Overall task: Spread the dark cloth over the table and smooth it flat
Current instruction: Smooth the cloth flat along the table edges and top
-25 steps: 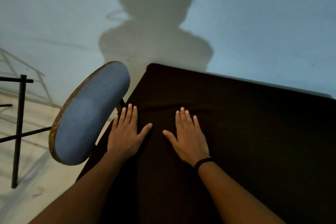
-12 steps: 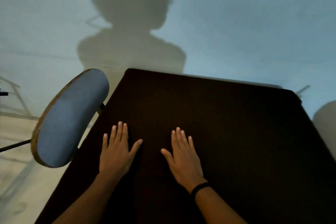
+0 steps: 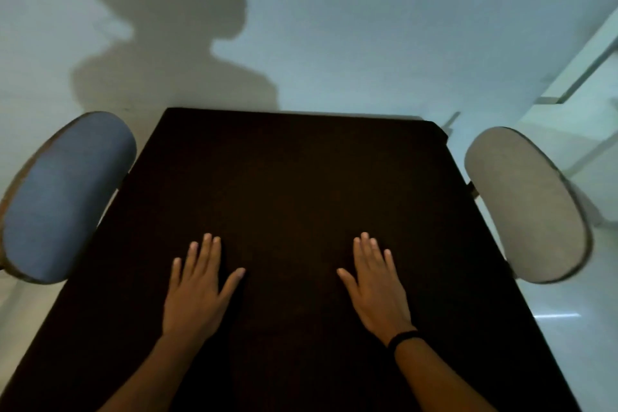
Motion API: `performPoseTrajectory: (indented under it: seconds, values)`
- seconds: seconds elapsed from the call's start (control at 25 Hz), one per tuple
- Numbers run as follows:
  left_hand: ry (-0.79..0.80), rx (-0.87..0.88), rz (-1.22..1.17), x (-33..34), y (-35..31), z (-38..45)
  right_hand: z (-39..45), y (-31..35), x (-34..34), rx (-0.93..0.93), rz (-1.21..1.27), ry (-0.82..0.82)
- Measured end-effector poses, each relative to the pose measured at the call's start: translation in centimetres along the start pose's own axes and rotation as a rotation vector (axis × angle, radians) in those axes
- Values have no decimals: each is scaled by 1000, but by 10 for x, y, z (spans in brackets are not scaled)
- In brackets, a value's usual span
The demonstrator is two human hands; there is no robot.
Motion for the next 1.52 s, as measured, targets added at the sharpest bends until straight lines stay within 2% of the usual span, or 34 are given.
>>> performPoseTrajectory:
  seconds: [0.08,0.24,0.44,0.56,0.68,0.84,1.0,1.16,1.28,1.4,1.52]
  values:
    - [34,-42,3,2,-5,-16,-27,-15,0,39,17,17]
    - [25,-7,-140,29,-54,-57,-64,-8,7,11,61,47]
    - [-20,-34,-96,37,-51,-84,-118,-56,9,117,8,19]
    - [10,153,-182,45,-100,-102,-151,-54,14,38,63,8]
    - [74,380,-118,75,-150,-130,-183,-82,19,91,31,-4]
    - [100,473,-54,97,-170,-153,-238,-144,27,316,39,-29]
    - [118,507,-39,99,-182,-159,-248,-157,28,328,83,-45]
    - [125,479,-151,87,-164,-156,-230,-130,17,297,125,-104]
    - [10,303,-220,69,-117,-148,-191,-70,5,111,144,-112]
    - [-41,147,-190,52,-53,-148,-170,-16,8,-53,75,-33]
    - [-63,47,-160,44,2,-165,-171,-3,15,-63,16,18]
Point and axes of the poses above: each hand's wrist, its own z-axis towards the middle knuckle, its own x-axis out of the palm, y = z × x, the point moved 1 cm from there along z, towards the middle knuckle, and after that the axes turned 11 degrees about -z, right-handed, at the moved point
